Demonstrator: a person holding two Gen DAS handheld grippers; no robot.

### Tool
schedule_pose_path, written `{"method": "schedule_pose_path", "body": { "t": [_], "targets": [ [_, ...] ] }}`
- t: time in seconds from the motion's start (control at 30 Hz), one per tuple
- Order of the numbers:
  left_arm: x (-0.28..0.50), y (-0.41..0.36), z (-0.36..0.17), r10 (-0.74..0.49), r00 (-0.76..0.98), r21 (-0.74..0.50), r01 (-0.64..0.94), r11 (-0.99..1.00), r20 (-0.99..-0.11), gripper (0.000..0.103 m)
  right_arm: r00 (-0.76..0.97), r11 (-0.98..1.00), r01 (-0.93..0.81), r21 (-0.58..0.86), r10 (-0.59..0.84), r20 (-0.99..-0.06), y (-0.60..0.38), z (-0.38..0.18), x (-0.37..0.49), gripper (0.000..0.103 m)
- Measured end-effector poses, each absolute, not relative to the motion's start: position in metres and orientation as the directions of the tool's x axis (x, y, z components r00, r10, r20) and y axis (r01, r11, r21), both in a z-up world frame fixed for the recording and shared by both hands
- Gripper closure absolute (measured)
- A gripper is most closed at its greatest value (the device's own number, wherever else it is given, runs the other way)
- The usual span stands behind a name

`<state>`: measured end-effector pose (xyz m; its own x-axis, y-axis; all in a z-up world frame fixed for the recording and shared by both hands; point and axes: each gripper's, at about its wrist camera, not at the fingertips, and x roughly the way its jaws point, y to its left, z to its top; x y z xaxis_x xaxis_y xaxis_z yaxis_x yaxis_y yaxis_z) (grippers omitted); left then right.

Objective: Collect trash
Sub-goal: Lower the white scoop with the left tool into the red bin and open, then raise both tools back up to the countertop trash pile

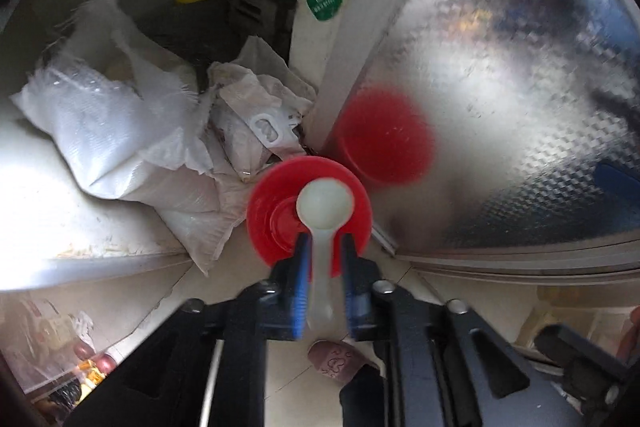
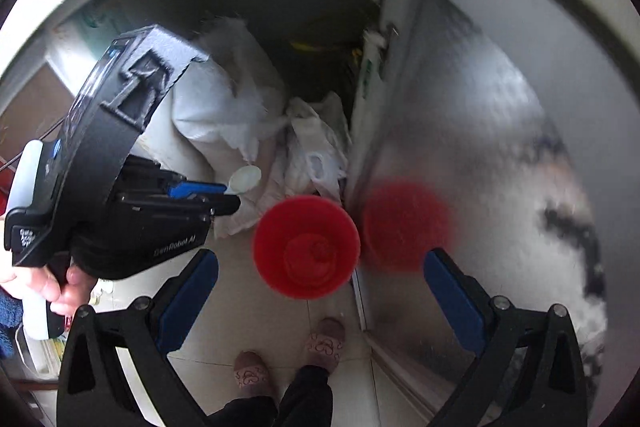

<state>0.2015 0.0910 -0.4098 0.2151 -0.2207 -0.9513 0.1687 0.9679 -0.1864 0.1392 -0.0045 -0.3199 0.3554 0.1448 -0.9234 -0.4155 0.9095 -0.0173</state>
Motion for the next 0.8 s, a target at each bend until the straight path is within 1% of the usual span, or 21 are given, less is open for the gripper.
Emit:
{"method": "schedule_pose_path", "body": {
  "t": [0.03, 0.1, 0.27, 0.33, 0.47, 0.53, 0.6, 0.63, 0.67, 0.77, 0.8],
  "targets": [
    [0.203, 0.088, -0.411, -0.216, 0.22, -0.177, 0.183, 0.967, -0.951, 0.077, 0.358, 0.91, -0.414, -0.023, 0.139, -0.923, -0.005, -0.321, 0.139, 0.0],
    [0.204, 0.085, -0.411, -0.2, 0.236, -0.154, 0.201, 0.967, -0.951, 0.074, 0.363, 0.908, -0.417, -0.032, 0.134, -0.922, -0.006, -0.323, 0.137, 0.0],
    [0.205, 0.083, -0.41, -0.206, 0.225, -0.152, 0.237, 0.96, -0.952, 0.072, 0.354, 0.906, -0.422, -0.027, 0.137, -0.925, -0.012, -0.319, 0.132, 0.0],
    [0.204, 0.082, -0.407, -0.184, 0.238, -0.127, 0.237, 0.963, -0.954, 0.063, 0.355, 0.905, -0.425, -0.031, 0.135, -0.925, -0.011, -0.319, 0.13, 0.0],
    [0.196, 0.082, -0.4, -0.169, 0.25, -0.102, 0.258, 0.961, -0.954, 0.052, 0.354, 0.903, -0.429, -0.024, 0.143, -0.924, -0.01, -0.317, 0.126, 0.0],
    [0.191, 0.084, -0.392, -0.171, 0.258, -0.104, 0.256, 0.961, -0.951, 0.034, 0.354, 0.902, -0.432, -0.021, 0.148, -0.924, -0.009, -0.31, 0.124, 0.0],
    [0.183, 0.089, -0.38, -0.175, 0.271, -0.108, 0.245, 0.963, -0.946, 0.024, 0.353, 0.899, -0.438, -0.02, 0.152, -0.923, -0.006, -0.3, 0.122, 0.0],
    [0.178, 0.091, -0.374, -0.174, 0.276, -0.111, 0.23, 0.967, -0.945, 0.017, 0.355, 0.899, -0.438, -0.023, 0.149, -0.923, -0.005, -0.292, 0.121, 0.0],
    [0.173, 0.095, -0.368, -0.179, 0.278, -0.121, 0.214, 0.969, -0.944, 0.015, 0.355, 0.898, -0.439, -0.019, 0.153, -0.922, -0.004, -0.284, 0.119, 0.0],
    [0.152, 0.106, -0.343, -0.189, 0.287, -0.148, 0.161, 0.976, -0.939, 0.015, 0.351, 0.889, -0.459, -0.004, 0.177, -0.919, 0.0, -0.25, 0.109, 0.0],
    [0.143, 0.108, -0.333, -0.187, 0.288, -0.15, 0.147, 0.978, -0.939, 0.012, 0.355, 0.881, -0.472, -0.007, 0.182, -0.917, 0.002, -0.238, 0.105, 0.0]
  ]
}}
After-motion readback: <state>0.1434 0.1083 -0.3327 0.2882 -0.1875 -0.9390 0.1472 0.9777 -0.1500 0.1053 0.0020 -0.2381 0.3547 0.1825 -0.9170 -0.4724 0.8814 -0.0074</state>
